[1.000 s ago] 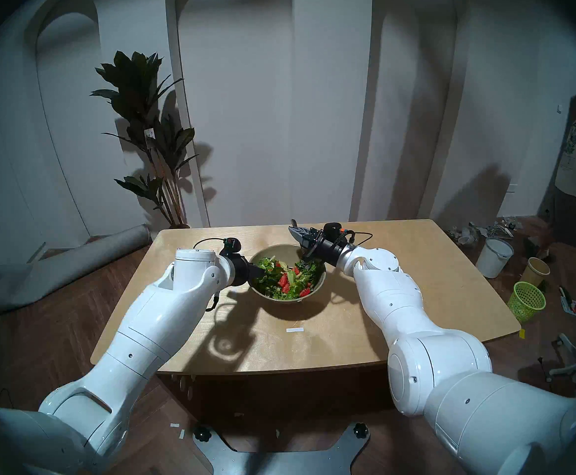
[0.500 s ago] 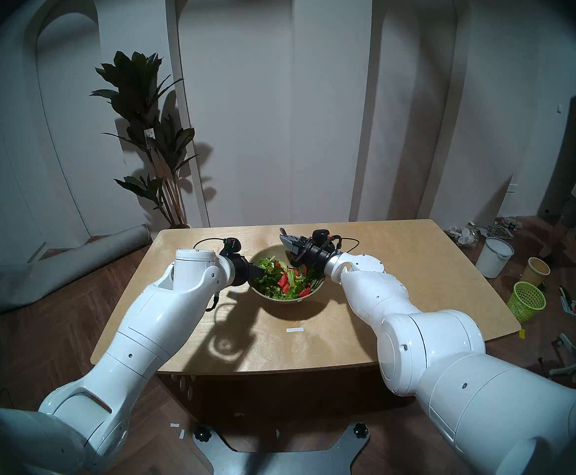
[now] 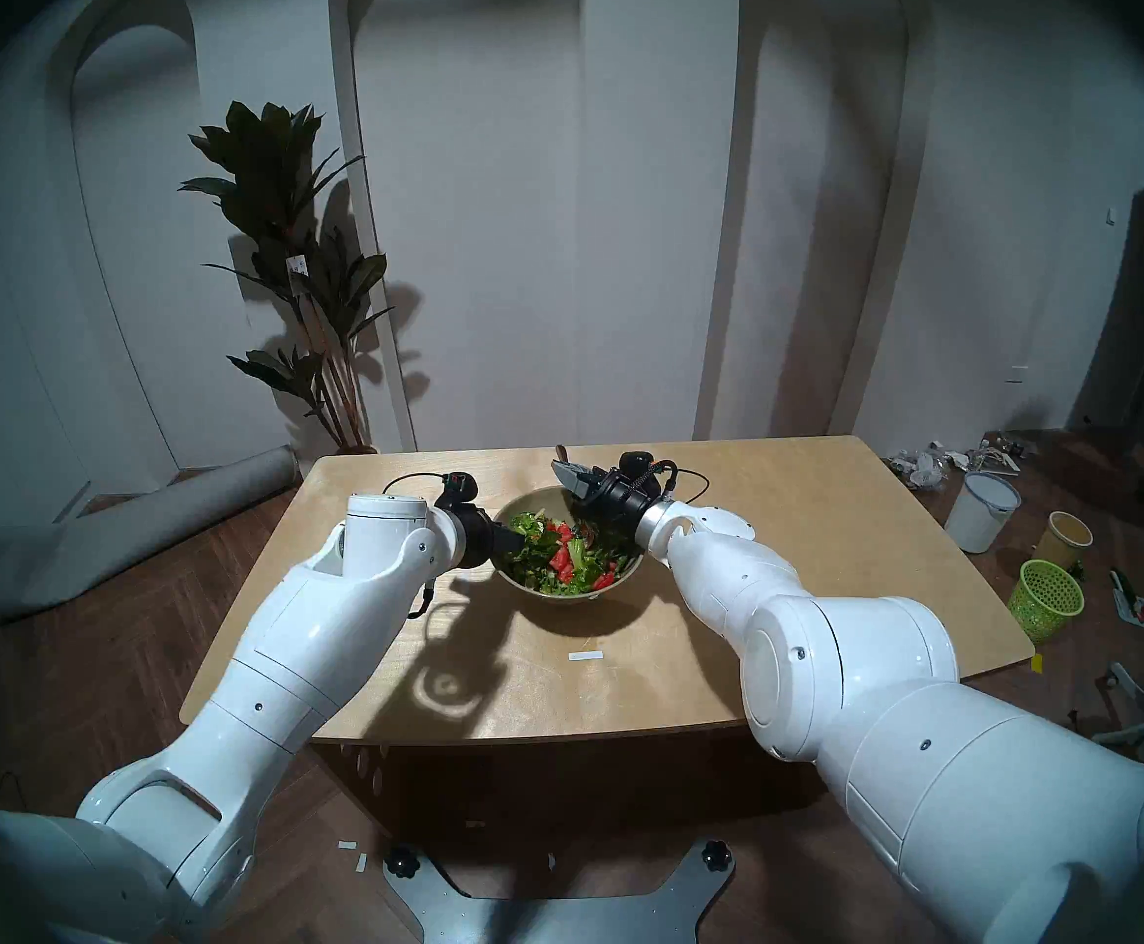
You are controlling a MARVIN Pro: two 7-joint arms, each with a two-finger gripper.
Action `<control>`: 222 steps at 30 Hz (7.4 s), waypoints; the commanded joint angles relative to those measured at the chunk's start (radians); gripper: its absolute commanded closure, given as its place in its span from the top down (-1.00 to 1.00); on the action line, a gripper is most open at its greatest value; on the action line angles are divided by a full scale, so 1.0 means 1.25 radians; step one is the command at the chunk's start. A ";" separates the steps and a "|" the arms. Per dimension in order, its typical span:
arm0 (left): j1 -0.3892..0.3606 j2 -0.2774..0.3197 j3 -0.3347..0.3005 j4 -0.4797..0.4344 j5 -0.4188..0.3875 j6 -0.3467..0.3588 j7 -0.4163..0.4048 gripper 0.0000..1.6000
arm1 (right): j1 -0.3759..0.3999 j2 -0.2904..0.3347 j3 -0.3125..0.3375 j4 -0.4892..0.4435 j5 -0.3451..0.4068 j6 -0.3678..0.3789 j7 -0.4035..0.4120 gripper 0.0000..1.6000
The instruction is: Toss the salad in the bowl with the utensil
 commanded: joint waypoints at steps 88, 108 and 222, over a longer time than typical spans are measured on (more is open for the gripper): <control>-0.001 -0.002 -0.001 -0.005 0.001 0.001 -0.002 -1.00 | 0.055 -0.011 0.054 -0.082 -0.026 -0.021 0.228 -1.00; -0.001 -0.003 -0.001 -0.003 0.002 0.000 -0.003 -1.00 | 0.102 -0.034 -0.003 -0.006 -0.122 -0.043 -0.006 -1.00; -0.001 -0.003 -0.002 -0.003 0.003 0.000 -0.004 -1.00 | -0.185 -0.077 0.382 -0.282 0.223 -0.028 0.338 -1.00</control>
